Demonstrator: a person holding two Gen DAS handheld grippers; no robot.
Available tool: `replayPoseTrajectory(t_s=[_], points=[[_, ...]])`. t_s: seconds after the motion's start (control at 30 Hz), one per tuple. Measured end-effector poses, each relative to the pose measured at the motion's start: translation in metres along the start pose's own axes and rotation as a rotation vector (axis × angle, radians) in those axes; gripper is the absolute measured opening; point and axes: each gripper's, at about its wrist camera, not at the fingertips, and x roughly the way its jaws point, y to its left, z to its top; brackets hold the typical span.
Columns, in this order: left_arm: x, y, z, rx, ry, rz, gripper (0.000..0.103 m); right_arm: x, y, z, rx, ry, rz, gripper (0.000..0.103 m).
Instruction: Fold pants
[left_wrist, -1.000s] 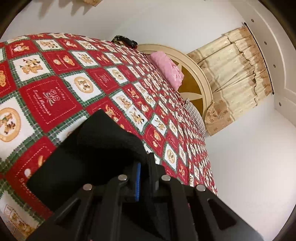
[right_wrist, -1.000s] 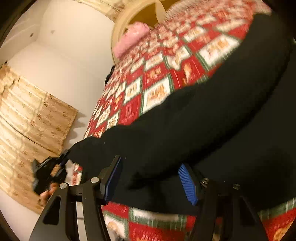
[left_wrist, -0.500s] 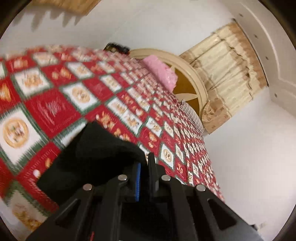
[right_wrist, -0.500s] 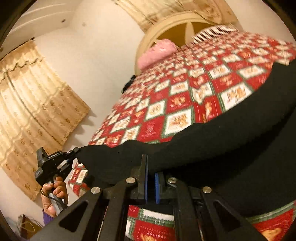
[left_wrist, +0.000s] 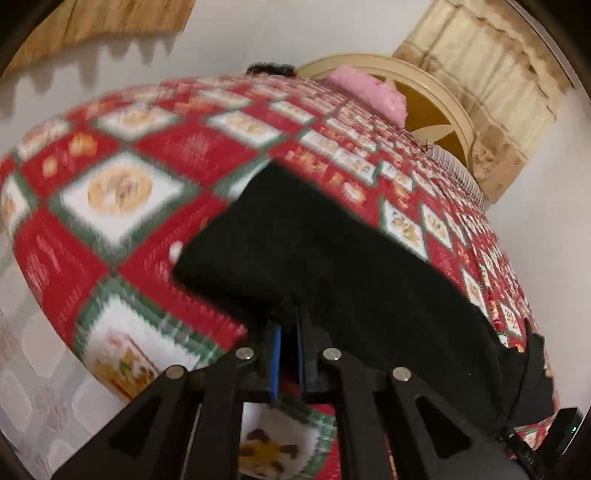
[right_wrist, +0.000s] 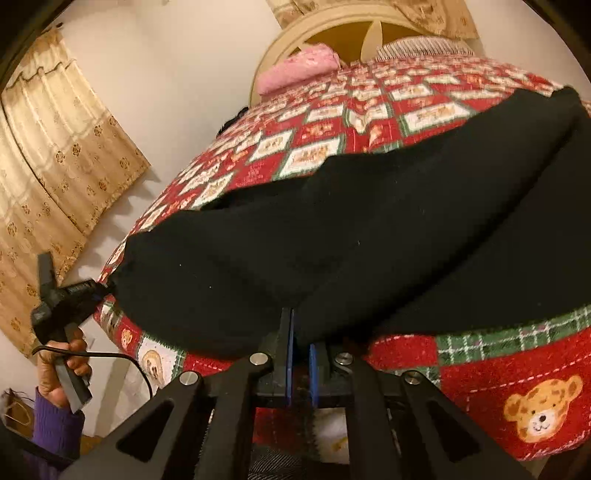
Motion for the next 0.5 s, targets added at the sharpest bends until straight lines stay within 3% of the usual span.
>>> replayPoseTrajectory(t_s=[0.17,0.23,0.27,0.33,0.4,0.5], points=[[-0.005,0.009,0.015,-0.011,0.022,-0.034,0.008,0.000,-0.009,0.004,0.034,0.024,0.030,0.012],[-0.011,0.013,0.023,-0.014,0.010,-0.017,0.027,-0.006,-0.013,0.006,0.058,0.042,0.045,0.019],[-0.021,0.015,0.026,-0.008,-0.025,0.039,0.043,-0.011,-0.014,0.006,0.061,0.041,0.036,0.028],[-0.036,0.020,0.028,0.017,-0.108,0.117,0.058,-0.026,-0.015,0.006,0.053,0.019,0.004,0.040],[-0.044,0.026,0.033,0.029,-0.159,0.174,0.058,-0.042,-0.015,0.008,0.048,-0.015,-0.007,0.045],[-0.049,0.025,0.035,0.044,-0.189,0.156,0.058,-0.055,-0.009,0.018,0.031,-0.061,0.040,0.045]])
